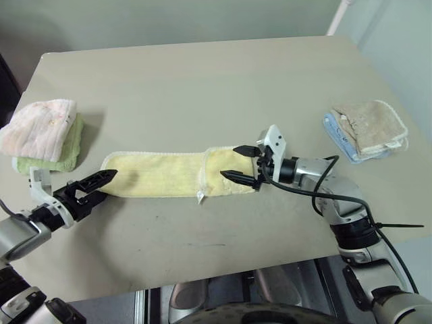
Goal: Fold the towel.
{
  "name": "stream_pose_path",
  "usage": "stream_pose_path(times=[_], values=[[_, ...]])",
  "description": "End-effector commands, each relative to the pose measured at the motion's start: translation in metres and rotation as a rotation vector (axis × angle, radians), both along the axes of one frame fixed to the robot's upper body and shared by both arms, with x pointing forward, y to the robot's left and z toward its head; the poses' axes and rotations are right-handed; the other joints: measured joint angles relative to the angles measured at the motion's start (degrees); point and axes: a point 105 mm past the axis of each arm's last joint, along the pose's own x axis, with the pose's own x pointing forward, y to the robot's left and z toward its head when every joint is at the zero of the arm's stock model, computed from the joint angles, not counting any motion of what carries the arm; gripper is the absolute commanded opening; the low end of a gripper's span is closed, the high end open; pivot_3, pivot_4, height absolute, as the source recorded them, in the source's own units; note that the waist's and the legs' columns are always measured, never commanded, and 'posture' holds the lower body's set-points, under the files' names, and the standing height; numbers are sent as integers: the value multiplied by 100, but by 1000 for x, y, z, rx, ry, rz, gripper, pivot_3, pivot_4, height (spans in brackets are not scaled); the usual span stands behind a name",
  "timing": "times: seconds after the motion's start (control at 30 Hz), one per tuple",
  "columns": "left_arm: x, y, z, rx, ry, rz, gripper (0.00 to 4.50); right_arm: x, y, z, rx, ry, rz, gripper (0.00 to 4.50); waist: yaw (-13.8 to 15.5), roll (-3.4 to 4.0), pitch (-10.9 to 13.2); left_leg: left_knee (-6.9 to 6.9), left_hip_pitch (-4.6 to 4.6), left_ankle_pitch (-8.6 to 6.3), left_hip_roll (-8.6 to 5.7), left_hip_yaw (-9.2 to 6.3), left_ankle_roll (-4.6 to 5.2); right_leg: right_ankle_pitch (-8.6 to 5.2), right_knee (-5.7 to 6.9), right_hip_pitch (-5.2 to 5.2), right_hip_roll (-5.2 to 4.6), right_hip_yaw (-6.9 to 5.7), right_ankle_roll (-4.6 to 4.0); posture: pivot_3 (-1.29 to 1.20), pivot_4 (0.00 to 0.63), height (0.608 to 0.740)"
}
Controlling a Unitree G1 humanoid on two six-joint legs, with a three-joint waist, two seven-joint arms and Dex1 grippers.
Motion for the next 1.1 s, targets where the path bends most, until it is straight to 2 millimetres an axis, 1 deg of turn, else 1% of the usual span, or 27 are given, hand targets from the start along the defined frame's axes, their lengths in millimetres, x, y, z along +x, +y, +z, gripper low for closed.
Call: stream_pose_path(times=[0.03, 0.1, 0.17, 0.2, 0.23, 0.43, 0.47, 0.63, 0.8, 0.87, 1.0, 1.1], values=[[-3, 14, -1, 38, 17, 56, 4128, -2, -2, 13, 8, -55, -7, 4500, -4, 0, 0, 0, 2, 0, 0, 0, 0, 0, 0, 1, 0, 0, 0, 0, 150, 740], [-5, 19, -2, 55, 28, 71, 3562, -2, -2, 12, 7, -55, -9, 4500, -17, -1, 0, 0, 5, -1, 1, 0, -1, -2, 1, 2, 3, 2, 3, 0, 150, 740], [-5, 22, -2, 59, 23, 84, 2886, -1, -2, 12, 4, -56, -11, 4500, -21, -4, 1, 0, 5, -2, 8, 0, -4, -7, 0, 2, 9, 2, 11, 0, 150, 740], [-4, 24, -3, 65, 24, 95, 2432, -1, -2, 12, 3, -58, -12, 4500, -19, -4, 1, 0, 5, -4, 11, -1, -6, -10, 0, 1, 12, 2, 13, 0, 150, 740], [-4, 25, -3, 70, 25, 100, 2165, 0, -2, 12, 2, -59, -13, 4500, -15, -5, 1, -1, 5, -4, 11, -2, -7, -11, 1, 1, 13, 2, 12, 0, 150, 740], [2, 21, 0, 68, -5, 84, 139, 1, -3, 12, -2, -65, -20, 4500, -3, -20, 0, -1, 3, -12, 11, -3, -12, -9, -3, 1, 13, 1, -7, 0, 150, 740], [2, 21, 0, 69, -5, 81, 31, 1, -3, 12, -3, -65, -22, 4500, -1, -21, 0, -1, 3, -15, 11, -3, -13, -12, -3, 1, 13, 1, -8, 0, 150, 740], [7, 14, 5, 45, -41, 54, 31, 2, -6, 11, -10, -70, -32, 4500, 10, -22, 0, -1, 3, -23, 12, -2, -15, -22, -3, 0, 13, 0, -9, 0, 150, 740], [14, 4, 21, 18, -111, 6, 31, 1, -7, 13, -2, -72, -35, 4500, 19, -29, 0, -1, 3, -23, 12, -2, -15, -22, -2, 1, 13, 0, -9, 0, 150, 740], [14, 3, 23, 16, -120, -3, 31, 1, -7, 14, 1, -73, -36, 4500, 21, -29, 0, 0, 4, -23, 12, -2, -14, -22, -1, 2, 13, 0, -9, 0, 150, 740], [15, -5, 45, 3, -199, -70, 31, 3, -8, 18, 17, -80, -48, 4500, 23, -33, 1, -1, 4, -23, 13, -3, -14, -22, 0, 1, 13, -1, -9, 0, 150, 740], [18, -17, 57, 10, -236, -137, 31, 3, -9, 19, 21, -81, -51, 4500, 25, -35, 2, 0, 3, -23, 13, -2, -14, -22, -1, 2, 13, -2, -9, 0, 150, 740]])
